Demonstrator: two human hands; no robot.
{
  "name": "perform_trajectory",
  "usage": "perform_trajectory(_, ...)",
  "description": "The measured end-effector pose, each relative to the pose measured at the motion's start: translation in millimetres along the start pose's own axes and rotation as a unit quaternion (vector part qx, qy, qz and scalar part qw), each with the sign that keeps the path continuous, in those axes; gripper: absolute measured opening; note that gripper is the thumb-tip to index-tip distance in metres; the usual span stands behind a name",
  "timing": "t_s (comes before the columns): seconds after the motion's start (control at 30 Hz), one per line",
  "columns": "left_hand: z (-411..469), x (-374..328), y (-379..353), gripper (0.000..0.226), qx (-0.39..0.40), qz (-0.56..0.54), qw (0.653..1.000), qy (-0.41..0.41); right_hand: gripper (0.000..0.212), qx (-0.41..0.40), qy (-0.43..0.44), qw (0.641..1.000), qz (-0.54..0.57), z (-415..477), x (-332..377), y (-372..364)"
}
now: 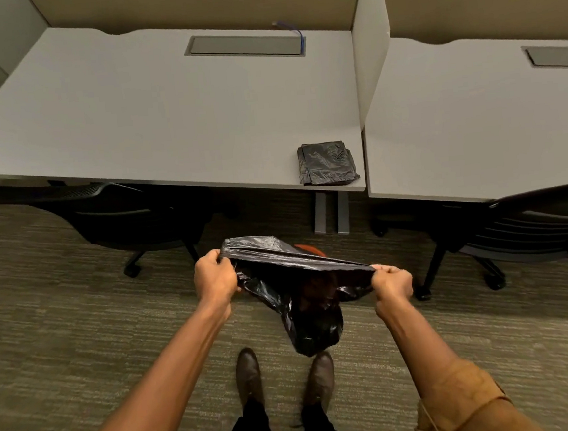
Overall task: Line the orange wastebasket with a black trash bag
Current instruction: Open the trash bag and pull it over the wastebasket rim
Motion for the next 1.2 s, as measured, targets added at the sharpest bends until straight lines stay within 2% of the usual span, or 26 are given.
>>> perform_trajectory(0.07,2,8,-3,0.027,0.025,0.035,0.999,-0.014,0.017,0.062,-0.137,0.970,0.192,7,3,-4)
perform_trajectory(0.1,2,11,-4,0.027,0.030,0.081,0.996,-0.031,0.022,0.076,-0.167,0.955,0.232,8,6,-5)
perform_trajectory(0.17,3,18,-7,0.030,0.024,0.183,0.981,-0.062,0.038,0.087,-0.178,0.950,0.243,12,9,-9)
perform_trajectory(0.23,4,29,-10,0.029,0.012,0.213,0.976,-0.045,0.040,0.072,-0.151,0.962,0.218,19,9,-18)
perform_trajectory(0.3,8,40,-18,0.023,0.006,0.149,0.989,0.021,0.036,0.027,-0.084,0.986,0.143,27,7,-25)
perform_trajectory(0.33,11,45,-23,0.023,-0.006,0.055,0.995,0.079,0.033,0.009,-0.040,0.995,0.086,31,7,-28)
perform_trajectory(0.37,14,48,-30,0.024,-0.014,-0.058,0.987,0.147,0.029,-0.003,0.000,1.000,0.026,37,7,-31)
perform_trajectory(0.43,22,49,-38,0.026,-0.030,-0.241,0.937,0.250,0.023,0.002,0.066,0.996,-0.061,50,6,-36)
perform_trajectory(0.5,34,55,-44,0.036,-0.041,-0.304,0.904,0.297,0.018,0.027,0.127,0.984,-0.119,66,2,-41)
perform_trajectory(0.63,57,72,-59,0.045,0.005,-0.347,0.866,0.359,0.026,0.032,0.186,0.964,-0.188,100,-7,-43)
perform_trajectory(0.77,75,94,-69,0.035,0.047,-0.376,0.841,0.387,0.022,-0.016,0.204,0.958,-0.203,126,-11,-45)
perform_trajectory(0.83,83,104,-74,0.036,0.084,-0.401,0.823,0.394,0.019,-0.049,0.192,0.958,-0.207,138,-13,-45)
perform_trajectory(0.93,93,116,-78,0.038,0.119,-0.423,0.800,0.407,0.029,-0.096,0.158,0.960,-0.212,156,-21,-48)
perform_trajectory(1.0,102,123,-80,0.042,0.125,-0.429,0.796,0.409,0.031,-0.106,0.151,0.962,-0.201,164,-28,-53)
perform_trajectory(1.07,111,128,-82,0.036,0.134,-0.420,0.798,0.411,0.035,-0.107,0.150,0.965,-0.188,169,-38,-59)
perform_trajectory(1.2,123,137,-92,0.035,0.140,-0.375,0.821,0.408,0.032,-0.107,0.142,0.971,-0.157,176,-53,-76)
Point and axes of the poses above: each hand's wrist, its own z-axis towards the middle knuckle, its own y-axis out of the back of the hand, x = y × z, the point moved 2 cm from there along z, towards the middle knuckle, and after that the axes turned 9 degrees about -y, right-handed, at the moved point
